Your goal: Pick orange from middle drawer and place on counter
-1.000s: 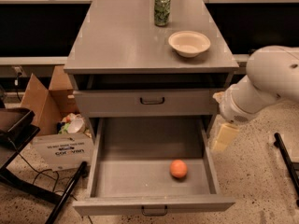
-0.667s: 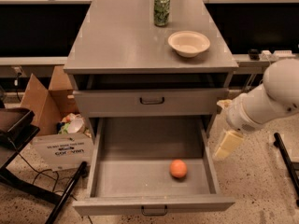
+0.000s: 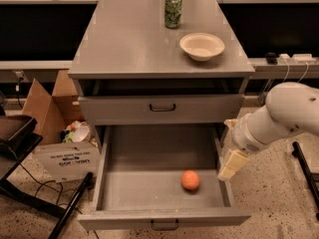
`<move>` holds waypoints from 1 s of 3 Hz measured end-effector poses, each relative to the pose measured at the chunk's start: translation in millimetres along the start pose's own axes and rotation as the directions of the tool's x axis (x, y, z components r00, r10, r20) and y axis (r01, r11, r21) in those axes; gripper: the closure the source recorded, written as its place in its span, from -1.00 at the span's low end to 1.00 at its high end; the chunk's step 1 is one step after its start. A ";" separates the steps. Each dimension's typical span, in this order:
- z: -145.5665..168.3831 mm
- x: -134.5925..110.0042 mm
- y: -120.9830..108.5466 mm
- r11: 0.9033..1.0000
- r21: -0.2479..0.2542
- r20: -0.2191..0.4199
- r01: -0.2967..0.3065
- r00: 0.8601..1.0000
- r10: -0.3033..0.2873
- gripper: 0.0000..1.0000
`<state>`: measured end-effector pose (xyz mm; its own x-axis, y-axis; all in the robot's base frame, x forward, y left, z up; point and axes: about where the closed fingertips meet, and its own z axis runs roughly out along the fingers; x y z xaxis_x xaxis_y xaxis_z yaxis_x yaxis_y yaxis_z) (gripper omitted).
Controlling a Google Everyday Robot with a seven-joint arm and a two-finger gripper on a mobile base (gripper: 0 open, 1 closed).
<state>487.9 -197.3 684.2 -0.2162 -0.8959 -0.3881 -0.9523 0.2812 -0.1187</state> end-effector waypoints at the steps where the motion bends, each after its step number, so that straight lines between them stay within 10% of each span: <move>1: 79.0 23.5 12.3 0.999 -0.041 -0.013 -0.034 0.999 0.033 -1.00; 3: 203.4 55.4 -5.2 0.999 -0.041 -0.045 -0.021 0.999 0.019 -1.00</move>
Offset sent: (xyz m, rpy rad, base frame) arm 0.0410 0.0195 -0.2428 -0.0685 0.0609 -0.0037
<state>524.6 -178.4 477.5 -0.2442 -0.9050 -0.3484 -0.9555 0.2859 -0.0729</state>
